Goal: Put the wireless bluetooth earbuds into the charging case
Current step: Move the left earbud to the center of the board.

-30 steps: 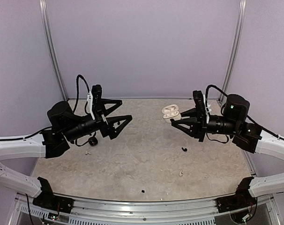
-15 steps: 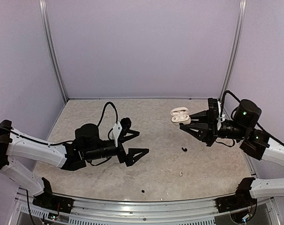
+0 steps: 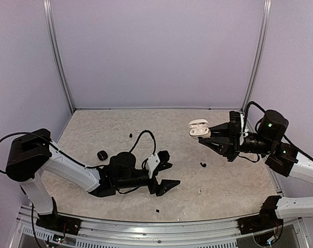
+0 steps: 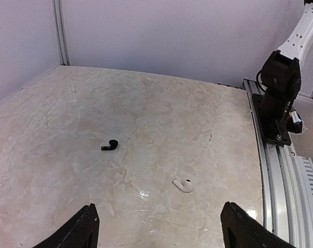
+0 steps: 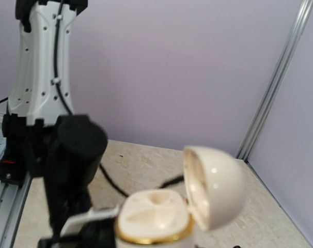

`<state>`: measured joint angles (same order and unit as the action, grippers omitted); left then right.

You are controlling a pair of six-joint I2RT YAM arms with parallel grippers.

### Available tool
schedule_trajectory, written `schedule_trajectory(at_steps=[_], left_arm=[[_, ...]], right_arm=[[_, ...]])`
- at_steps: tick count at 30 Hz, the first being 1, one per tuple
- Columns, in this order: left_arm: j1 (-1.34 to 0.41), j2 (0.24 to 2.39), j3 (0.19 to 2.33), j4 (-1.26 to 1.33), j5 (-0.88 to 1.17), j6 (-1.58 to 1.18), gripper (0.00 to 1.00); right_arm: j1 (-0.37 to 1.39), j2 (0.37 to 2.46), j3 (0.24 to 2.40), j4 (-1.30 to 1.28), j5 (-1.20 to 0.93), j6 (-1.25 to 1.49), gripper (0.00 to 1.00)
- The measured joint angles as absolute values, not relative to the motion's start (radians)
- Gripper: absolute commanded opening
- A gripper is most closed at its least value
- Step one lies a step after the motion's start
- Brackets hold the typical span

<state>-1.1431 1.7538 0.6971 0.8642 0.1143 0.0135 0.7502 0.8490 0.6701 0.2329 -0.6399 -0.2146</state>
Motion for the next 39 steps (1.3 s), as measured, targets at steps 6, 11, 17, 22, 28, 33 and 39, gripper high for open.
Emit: schedule_trajectory(at_steps=[6,11,17,22,28,33,39], left_arm=[[-1.187,1.877,0.769,0.871,0.076,0.023,0.75],[-1.230,1.986,0.857,0.863,0.041,0.037,0.69],[-1.266,2.098,0.966,0.825,0.020,0.054,0.66],[-1.278,2.173,1.044,0.777,0.014,0.054,0.65],[-1.290,2.233,1.111,0.726,0.013,0.050,0.64],[-1.292,2.263,1.142,0.697,0.006,0.038,0.63],[-1.292,2.282,1.177,0.676,-0.038,0.023,0.59]], right_arm=[[0.750,0.849,0.670,0.233,-0.612,-0.198,0.00],[0.750,0.845,0.670,0.233,-0.585,-0.184,0.00],[0.750,0.819,0.670,0.234,-0.553,-0.165,0.01],[0.750,0.799,0.662,0.236,-0.532,-0.157,0.01],[0.750,0.789,0.655,0.236,-0.516,-0.151,0.01],[0.750,0.776,0.652,0.236,-0.510,-0.145,0.02],[0.750,0.762,0.643,0.236,-0.505,-0.140,0.02]])
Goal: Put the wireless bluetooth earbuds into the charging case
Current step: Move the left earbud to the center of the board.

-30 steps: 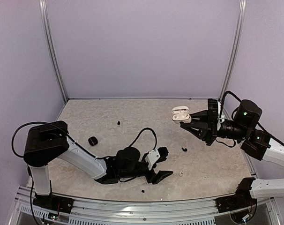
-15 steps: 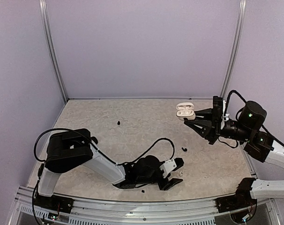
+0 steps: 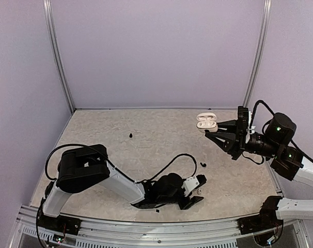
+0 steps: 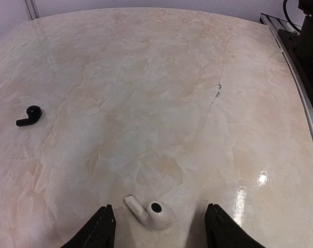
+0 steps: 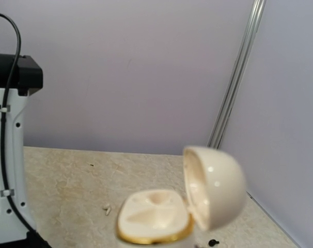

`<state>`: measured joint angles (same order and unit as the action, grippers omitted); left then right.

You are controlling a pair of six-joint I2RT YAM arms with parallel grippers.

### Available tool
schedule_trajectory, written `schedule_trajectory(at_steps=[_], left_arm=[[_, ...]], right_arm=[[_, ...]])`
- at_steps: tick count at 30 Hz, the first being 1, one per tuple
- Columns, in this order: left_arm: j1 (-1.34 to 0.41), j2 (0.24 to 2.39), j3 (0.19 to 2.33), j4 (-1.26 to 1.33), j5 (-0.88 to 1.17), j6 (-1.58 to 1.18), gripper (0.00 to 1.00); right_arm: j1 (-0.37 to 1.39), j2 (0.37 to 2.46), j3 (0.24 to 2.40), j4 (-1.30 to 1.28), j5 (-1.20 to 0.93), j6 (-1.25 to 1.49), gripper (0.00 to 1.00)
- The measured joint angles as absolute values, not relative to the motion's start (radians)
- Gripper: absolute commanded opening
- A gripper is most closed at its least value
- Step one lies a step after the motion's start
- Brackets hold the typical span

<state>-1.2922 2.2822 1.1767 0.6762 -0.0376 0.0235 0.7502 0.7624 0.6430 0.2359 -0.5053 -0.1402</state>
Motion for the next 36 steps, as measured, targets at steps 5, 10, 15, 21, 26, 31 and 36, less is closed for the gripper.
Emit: schedule_trajectory(at_steps=[5,10,15,21,26,31,36], left_arm=[[-1.293,2.297,1.209,0.656,-0.099,0.014,0.56],[-1.281,2.291,1.185,0.677,-0.140,-0.005,0.54],[-1.238,2.254,1.112,0.711,-0.135,-0.014,0.51],[-1.189,2.231,1.040,0.780,-0.052,0.018,0.49],[-1.166,2.224,1.016,0.805,0.041,0.033,0.44],[-1.155,2.210,1.015,0.778,0.101,0.017,0.44],[-1.169,2.202,1.096,0.641,0.114,-0.033,0.45]], right_arm=[[0.750,0.760,0.641,0.234,-0.502,-0.140,0.02],[0.750,0.756,0.640,0.234,-0.496,-0.140,0.02],[0.750,0.756,0.640,0.234,-0.493,-0.141,0.02],[0.750,0.759,0.640,0.234,-0.493,-0.142,0.02],[0.750,0.766,0.640,0.234,-0.493,-0.146,0.02],[0.750,0.768,0.640,0.233,-0.490,-0.146,0.02],[0.750,0.768,0.640,0.228,-0.466,-0.145,0.02]])
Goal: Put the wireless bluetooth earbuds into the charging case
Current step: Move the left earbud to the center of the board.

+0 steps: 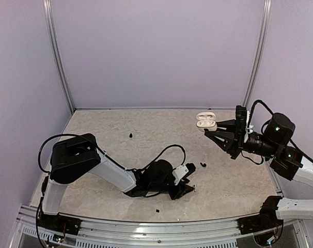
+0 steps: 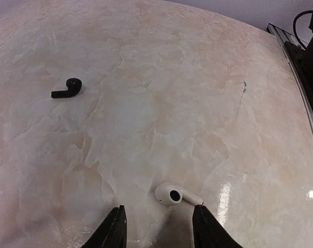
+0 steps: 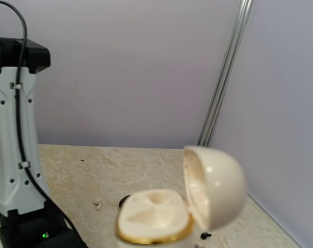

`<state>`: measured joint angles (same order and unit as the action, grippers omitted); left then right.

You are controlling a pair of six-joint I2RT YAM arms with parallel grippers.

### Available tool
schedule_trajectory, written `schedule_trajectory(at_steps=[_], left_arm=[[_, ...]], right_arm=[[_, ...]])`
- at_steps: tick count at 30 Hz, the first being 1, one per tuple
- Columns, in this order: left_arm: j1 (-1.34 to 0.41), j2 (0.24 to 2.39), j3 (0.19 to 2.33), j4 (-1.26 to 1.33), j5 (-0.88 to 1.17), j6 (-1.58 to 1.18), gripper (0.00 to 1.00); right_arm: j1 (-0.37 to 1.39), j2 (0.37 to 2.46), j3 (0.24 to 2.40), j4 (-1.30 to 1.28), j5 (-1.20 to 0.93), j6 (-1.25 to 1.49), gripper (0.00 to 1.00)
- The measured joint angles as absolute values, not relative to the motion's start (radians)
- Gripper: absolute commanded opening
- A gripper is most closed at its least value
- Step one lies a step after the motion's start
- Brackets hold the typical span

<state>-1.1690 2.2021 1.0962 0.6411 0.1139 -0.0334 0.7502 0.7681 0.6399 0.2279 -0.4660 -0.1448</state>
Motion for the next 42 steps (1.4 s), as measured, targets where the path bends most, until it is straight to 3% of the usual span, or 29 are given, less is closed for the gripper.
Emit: schedule_trajectory(at_steps=[11,25,30,42], left_arm=[[-1.208,2.227,1.266,0.451,0.043,-0.094,0.48],[-1.218,2.259,1.342,0.312,-0.091,-0.040,0.26],[-1.205,2.181,1.260,0.254,-0.087,-0.026,0.20],[-1.117,1.841,0.922,0.017,-0.053,-0.096,0.19]], right_arm=[[0.750,0.759,0.640,0.215,-0.443,-0.144,0.02],[0.750,0.759,0.640,0.211,-0.440,-0.144,0.02],[0.750,0.759,0.640,0.211,-0.440,-0.144,0.02],[0.750,0.805,0.640,0.216,-0.464,-0.145,0.02]])
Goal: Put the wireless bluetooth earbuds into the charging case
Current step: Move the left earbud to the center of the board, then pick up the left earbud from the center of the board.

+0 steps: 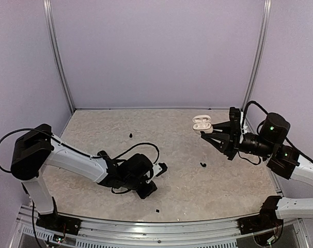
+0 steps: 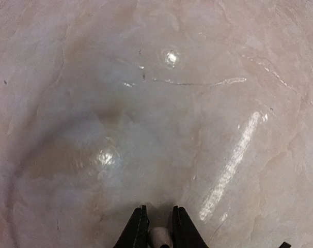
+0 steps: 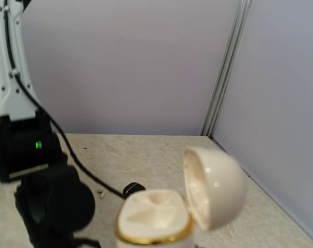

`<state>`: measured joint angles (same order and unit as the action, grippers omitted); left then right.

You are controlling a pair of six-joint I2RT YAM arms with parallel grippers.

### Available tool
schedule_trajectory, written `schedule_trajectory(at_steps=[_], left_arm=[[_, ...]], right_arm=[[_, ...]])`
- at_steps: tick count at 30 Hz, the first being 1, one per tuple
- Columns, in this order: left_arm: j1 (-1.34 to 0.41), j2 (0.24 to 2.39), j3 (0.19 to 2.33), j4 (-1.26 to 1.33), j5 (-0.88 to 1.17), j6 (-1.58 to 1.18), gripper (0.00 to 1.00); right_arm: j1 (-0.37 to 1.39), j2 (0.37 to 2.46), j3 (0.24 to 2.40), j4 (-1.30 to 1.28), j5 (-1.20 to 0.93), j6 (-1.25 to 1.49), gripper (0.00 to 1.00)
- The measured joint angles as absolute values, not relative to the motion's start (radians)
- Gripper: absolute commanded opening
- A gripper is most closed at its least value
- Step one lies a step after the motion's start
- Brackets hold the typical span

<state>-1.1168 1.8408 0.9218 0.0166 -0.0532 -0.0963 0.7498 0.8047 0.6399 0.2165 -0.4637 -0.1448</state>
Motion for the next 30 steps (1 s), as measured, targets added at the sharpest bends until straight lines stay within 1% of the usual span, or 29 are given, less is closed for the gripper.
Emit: schedule_trajectory(at_steps=[4,6,10,13,18,24,30], left_arm=[[-1.093,1.758,0.856,-0.060,-0.055,-0.134,0.21],[-1.082,1.730,0.842,-0.104,-0.055,-0.149,0.26],[-1.074,1.698,0.847,-0.211,-0.057,-0.179,0.40],[-1.074,1.695,0.885,-0.308,-0.058,-0.197,0.44],[-1.064,1.703,0.989,-0.468,-0.060,-0.229,0.42],[-1.015,1.727,1.073,-0.575,-0.037,-0.252,0.39],[-1.008,1.793,1.161,-0.669,-0.001,-0.262,0.37]], right_arm=[[0.750,0.818,0.640,0.224,-0.472,-0.145,0.02],[0.750,0.823,0.640,0.229,-0.476,-0.145,0.02],[0.750,0.825,0.640,0.234,-0.479,-0.145,0.02],[0.750,0.826,0.640,0.236,-0.484,-0.144,0.02],[0.750,0.826,0.640,0.237,-0.491,-0.144,0.02],[0.750,0.826,0.640,0.237,-0.494,-0.144,0.03],[0.750,0.826,0.640,0.236,-0.493,-0.144,0.03]])
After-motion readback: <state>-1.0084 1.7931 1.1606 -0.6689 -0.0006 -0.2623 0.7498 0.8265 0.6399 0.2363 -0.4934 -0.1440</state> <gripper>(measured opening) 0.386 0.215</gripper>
